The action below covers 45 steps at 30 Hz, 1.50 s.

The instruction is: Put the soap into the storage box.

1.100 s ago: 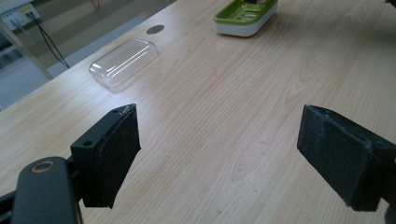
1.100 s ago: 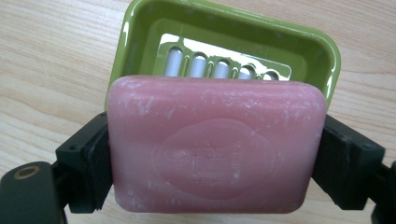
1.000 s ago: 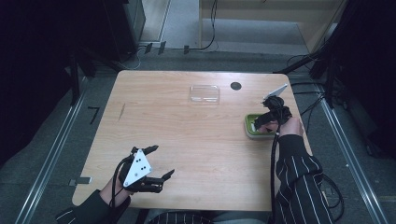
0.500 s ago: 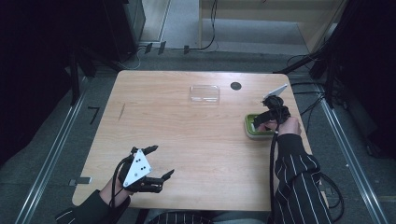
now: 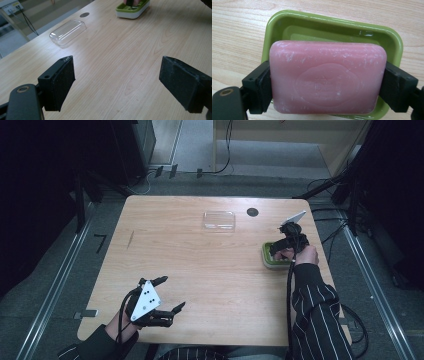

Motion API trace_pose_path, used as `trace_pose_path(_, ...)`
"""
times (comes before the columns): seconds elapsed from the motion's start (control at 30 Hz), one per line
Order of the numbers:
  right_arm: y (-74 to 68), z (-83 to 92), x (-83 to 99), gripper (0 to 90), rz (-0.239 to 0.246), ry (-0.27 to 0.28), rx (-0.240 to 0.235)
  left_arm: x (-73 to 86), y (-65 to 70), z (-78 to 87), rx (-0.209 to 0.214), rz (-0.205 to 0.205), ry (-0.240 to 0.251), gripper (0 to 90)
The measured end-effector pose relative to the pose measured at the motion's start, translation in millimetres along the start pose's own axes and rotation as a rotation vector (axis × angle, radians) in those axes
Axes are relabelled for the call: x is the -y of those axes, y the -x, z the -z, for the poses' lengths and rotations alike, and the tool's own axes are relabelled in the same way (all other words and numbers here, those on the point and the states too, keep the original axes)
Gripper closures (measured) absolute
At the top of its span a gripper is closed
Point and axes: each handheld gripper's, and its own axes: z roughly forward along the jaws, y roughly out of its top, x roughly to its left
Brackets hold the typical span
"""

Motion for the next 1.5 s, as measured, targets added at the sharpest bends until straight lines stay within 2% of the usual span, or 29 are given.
trace_pose_path(0.27,0.1,-6.6,-0.8,13.4,-0.014,-0.011,0.014,0.3,-0.2,0.8,-0.002,0.003,-0.004,14.0)
trace_pose_path(0.97,-3.5,-20.0,-2.0,13.3,-0.009,-0.043,0.046,0.5,-0.2,1.2,-0.004,0.003,-0.004,14.0)
trace_pose_path(1.5,0.5,-23.9,-1.5,13.2,-0.039,-0.035,0.017,0.7,-0.2,1.4,-0.005,0.002,-0.003,14.0)
